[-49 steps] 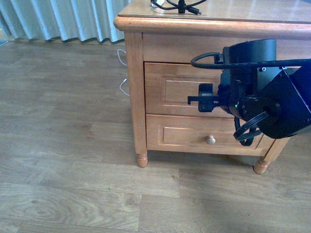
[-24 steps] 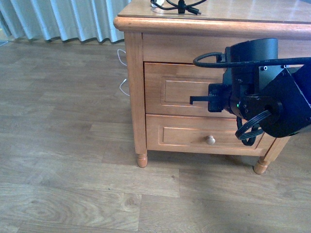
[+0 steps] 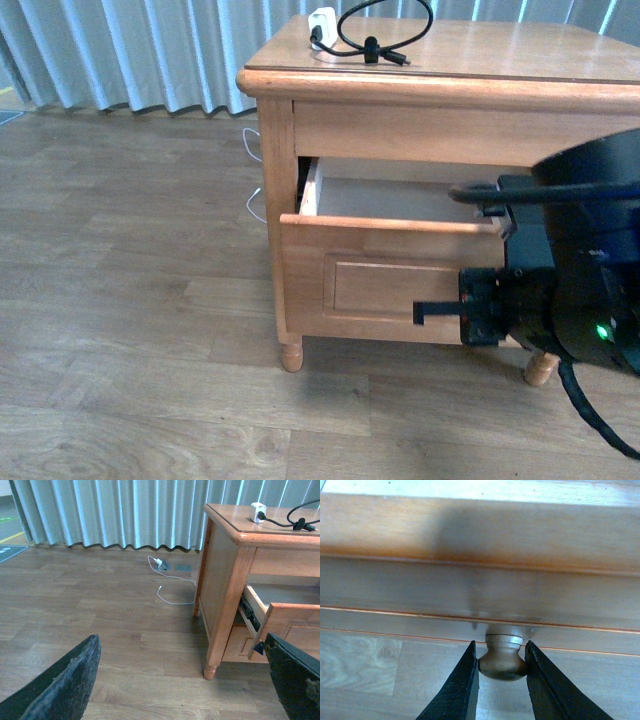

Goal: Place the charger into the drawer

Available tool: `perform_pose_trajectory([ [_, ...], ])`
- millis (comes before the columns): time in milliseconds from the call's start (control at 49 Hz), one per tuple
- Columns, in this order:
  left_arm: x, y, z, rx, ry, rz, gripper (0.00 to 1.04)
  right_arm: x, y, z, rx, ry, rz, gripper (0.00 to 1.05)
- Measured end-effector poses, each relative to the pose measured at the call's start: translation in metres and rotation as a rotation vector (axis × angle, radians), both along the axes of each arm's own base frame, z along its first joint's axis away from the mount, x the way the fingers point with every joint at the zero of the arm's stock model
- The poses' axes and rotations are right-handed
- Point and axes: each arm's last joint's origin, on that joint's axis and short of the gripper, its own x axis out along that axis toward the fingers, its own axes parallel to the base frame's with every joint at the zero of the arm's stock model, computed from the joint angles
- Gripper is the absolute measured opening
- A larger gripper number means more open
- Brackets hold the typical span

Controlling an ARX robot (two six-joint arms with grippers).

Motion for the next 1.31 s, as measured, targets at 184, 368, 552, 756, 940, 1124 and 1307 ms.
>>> perform_pose_trajectory([
  [184,0.0,0.0,0.0,0.0,0.0,0.0,0.99,-0.034,-0.004,0.002,0.003,0.04,0.04,0.22],
  [368,0.0,0.0,0.0,0.0,0.0,0.0,0.99,-0.05,-0.006,0.005,0.012,0.066,0.05,0.37],
  [552,0.0,0.0,0.0,0.0,0.0,0.0,0.99,-0.068,-0.013,0.031,0.05,0.047,0.057,0.75],
  [756,0.0,0.0,0.0,0.0,0.0,0.0,0.99,-0.092,-0.042,0.086,0.116,-0.076,0.027,0.96],
  [940,0.0,0.0,0.0,0.0,0.0,0.0,0.99,-0.121,-0.074,0.12,0.134,-0.157,0.0,0.97],
  [1124,0.0,0.0,0.0,0.0,0.0,0.0,0.99,-0.153,-0.098,0.14,0.164,-0.225,-0.023,0.97],
  [1307,0.0,0.0,0.0,0.0,0.0,0.0,0.99,-0.189,-0.117,0.143,0.183,-0.287,-0.09,0.97],
])
